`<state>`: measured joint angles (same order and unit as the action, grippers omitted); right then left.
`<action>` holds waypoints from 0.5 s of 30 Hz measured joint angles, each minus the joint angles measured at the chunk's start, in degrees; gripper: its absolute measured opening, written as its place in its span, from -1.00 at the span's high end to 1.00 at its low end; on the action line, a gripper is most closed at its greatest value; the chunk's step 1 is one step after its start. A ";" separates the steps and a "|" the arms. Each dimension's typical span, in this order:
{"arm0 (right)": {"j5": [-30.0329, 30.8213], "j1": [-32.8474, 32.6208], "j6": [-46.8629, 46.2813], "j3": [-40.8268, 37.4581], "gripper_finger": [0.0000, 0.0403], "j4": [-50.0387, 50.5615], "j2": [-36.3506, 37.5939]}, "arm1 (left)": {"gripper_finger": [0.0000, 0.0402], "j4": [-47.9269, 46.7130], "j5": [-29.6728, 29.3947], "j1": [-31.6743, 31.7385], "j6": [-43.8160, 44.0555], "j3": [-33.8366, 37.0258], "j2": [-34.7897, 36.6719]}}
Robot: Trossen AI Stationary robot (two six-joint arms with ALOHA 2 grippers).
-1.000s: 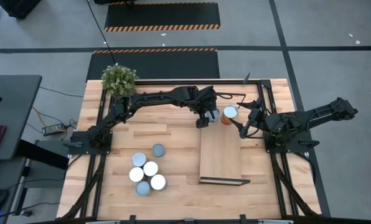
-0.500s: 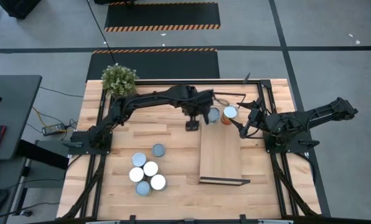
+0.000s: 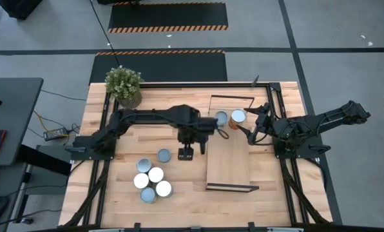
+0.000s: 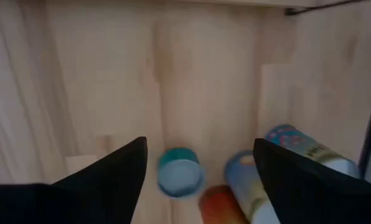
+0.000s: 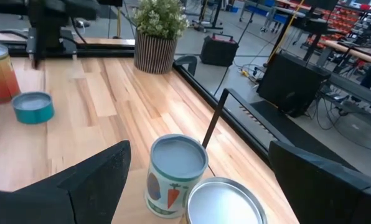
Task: Pick and place cans onto a shelf
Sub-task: Put the canned pineapple on the shelf
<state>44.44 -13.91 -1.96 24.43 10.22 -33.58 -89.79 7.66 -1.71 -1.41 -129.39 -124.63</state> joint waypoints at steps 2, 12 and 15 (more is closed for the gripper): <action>-0.20 0.00 0.03 0.00 -0.93 -0.23 -0.14 | -0.43 0.48 -1.07 -1.25 1.08 2.82 2.27; -0.56 0.00 0.13 0.00 -0.93 -0.93 -0.18 | -0.27 13.27 -4.13 -6.89 16.09 31.60 21.84; -0.77 0.00 -1.00 0.00 -0.93 -1.20 -0.41 | -0.22 15.63 -4.44 -8.77 23.53 39.97 28.82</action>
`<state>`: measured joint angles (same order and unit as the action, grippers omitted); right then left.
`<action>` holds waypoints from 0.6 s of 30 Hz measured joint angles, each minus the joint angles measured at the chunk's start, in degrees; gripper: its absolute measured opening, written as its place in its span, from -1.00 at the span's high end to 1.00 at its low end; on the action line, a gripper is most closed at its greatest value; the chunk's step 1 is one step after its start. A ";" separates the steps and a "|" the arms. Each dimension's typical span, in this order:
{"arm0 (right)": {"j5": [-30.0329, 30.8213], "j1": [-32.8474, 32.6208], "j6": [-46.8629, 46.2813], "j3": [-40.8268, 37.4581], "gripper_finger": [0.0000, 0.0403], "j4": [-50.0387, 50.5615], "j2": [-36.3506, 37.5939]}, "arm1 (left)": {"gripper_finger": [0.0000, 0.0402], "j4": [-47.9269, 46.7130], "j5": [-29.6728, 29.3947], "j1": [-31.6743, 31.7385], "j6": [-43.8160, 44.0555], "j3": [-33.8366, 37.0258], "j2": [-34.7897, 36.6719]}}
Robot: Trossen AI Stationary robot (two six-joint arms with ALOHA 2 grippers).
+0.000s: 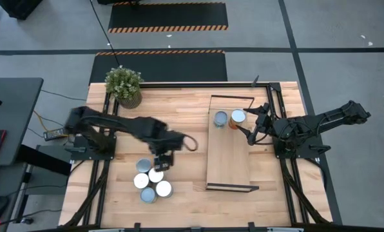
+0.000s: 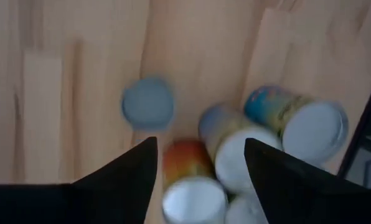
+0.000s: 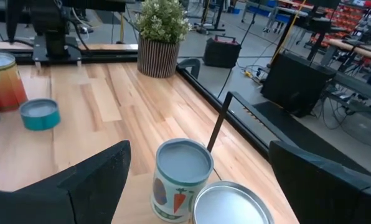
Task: Pick and place cans onto a shelf
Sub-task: Put the canned pineapple on the shelf
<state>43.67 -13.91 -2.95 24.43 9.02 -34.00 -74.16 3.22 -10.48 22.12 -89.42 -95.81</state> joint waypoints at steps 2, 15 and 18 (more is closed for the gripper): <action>-0.12 0.00 -1.01 0.00 -0.93 0.00 -0.56 | -0.19 0.02 -0.98 -1.50 4.98 4.55 4.43; -2.09 -3.49 -6.53 0.00 -0.93 -8.68 -10.05 | -0.14 -2.35 -12.98 -20.06 36.72 22.72 24.21; -2.07 -4.88 -6.45 0.00 -0.93 -12.60 -13.01 | -0.16 -3.84 -12.72 -24.14 41.59 27.29 24.43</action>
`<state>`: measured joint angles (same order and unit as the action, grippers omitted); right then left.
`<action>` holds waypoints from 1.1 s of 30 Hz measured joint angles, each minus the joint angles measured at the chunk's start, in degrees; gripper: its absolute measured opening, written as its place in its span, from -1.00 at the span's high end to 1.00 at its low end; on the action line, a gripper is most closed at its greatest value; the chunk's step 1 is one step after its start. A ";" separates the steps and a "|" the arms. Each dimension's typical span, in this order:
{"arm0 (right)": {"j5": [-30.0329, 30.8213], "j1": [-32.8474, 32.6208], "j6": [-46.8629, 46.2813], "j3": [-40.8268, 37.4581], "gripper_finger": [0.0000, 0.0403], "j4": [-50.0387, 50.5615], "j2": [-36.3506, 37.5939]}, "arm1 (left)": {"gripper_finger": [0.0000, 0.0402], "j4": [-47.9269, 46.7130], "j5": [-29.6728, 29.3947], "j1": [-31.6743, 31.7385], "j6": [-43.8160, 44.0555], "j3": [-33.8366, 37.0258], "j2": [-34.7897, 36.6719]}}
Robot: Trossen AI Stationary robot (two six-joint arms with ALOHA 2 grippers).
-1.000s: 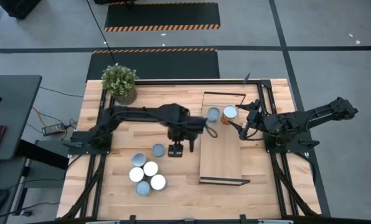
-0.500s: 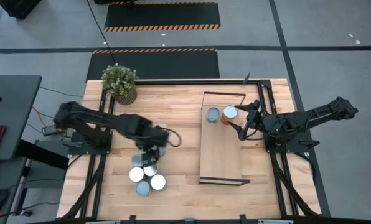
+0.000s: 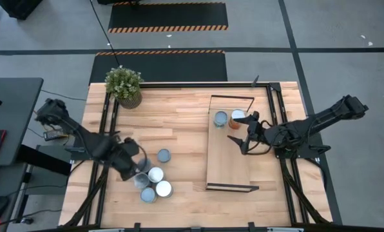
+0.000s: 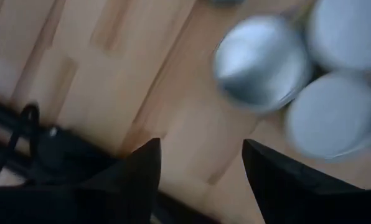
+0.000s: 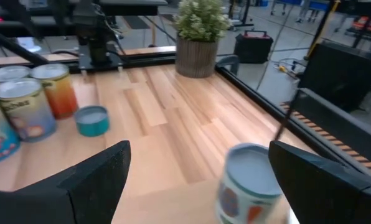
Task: Pick and place cans onto a shelf
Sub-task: Put the canned pineapple on the shelf
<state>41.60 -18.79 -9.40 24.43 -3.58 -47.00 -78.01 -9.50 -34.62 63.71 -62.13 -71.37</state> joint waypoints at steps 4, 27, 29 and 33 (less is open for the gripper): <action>0.20 -0.80 0.52 0.00 -0.93 -4.29 -3.22 | -0.33 4.45 1.15 -2.71 2.16 5.76 -0.03; 0.33 -1.02 1.42 0.00 -0.93 -7.29 -5.03 | -0.77 29.48 -2.19 0.35 -9.27 16.70 -3.34; 0.33 -1.02 1.49 0.00 -0.93 -7.39 -5.03 | -0.77 29.51 -2.30 0.90 -10.30 16.72 -4.82; 0.33 -1.02 1.55 0.00 -0.93 -7.52 -5.03 | -0.74 31.12 -2.12 1.99 -12.16 16.72 -6.23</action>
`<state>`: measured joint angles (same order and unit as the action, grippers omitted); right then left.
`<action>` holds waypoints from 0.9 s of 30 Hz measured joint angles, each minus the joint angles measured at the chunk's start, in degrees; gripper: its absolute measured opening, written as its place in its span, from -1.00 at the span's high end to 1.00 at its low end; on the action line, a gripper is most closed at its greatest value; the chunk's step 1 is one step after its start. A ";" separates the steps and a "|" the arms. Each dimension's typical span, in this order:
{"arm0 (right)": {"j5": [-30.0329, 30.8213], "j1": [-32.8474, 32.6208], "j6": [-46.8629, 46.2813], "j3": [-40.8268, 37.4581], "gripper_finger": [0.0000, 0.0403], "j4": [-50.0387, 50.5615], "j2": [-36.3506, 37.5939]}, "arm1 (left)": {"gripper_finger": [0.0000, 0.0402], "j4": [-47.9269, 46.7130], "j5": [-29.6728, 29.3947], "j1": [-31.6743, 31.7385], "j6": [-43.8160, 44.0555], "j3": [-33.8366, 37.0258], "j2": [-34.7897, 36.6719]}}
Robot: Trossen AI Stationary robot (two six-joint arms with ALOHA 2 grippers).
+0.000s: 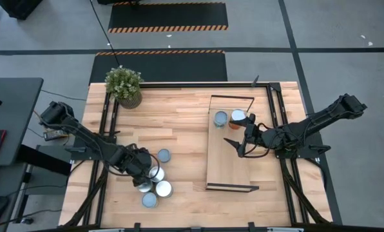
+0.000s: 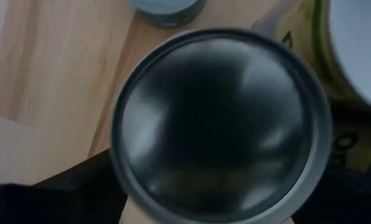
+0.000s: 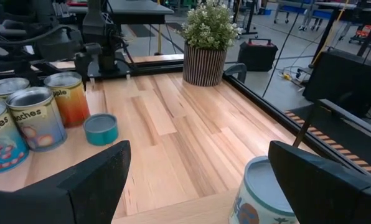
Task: Pick and place cans onto a shelf
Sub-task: Put the canned pineapple on the shelf
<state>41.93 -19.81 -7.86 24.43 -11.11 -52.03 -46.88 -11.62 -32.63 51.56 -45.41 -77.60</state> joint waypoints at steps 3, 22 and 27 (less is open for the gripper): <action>0.00 0.00 0.03 0.00 -0.93 -0.08 0.00 | -0.69 1.32 -0.16 0.86 -1.53 0.00 -0.08; 0.89 0.00 -0.55 0.00 -0.93 -0.39 0.00 | -0.54 -13.82 -3.39 11.02 -14.71 -12.17 0.41; 0.92 0.00 -0.03 0.00 -0.93 0.47 0.02 | -0.54 -15.33 -4.65 17.03 -20.87 -19.30 -0.45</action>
<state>42.85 -19.81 -7.88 24.43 -10.63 -52.01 -62.21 -16.27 -15.60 30.69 -64.71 -78.05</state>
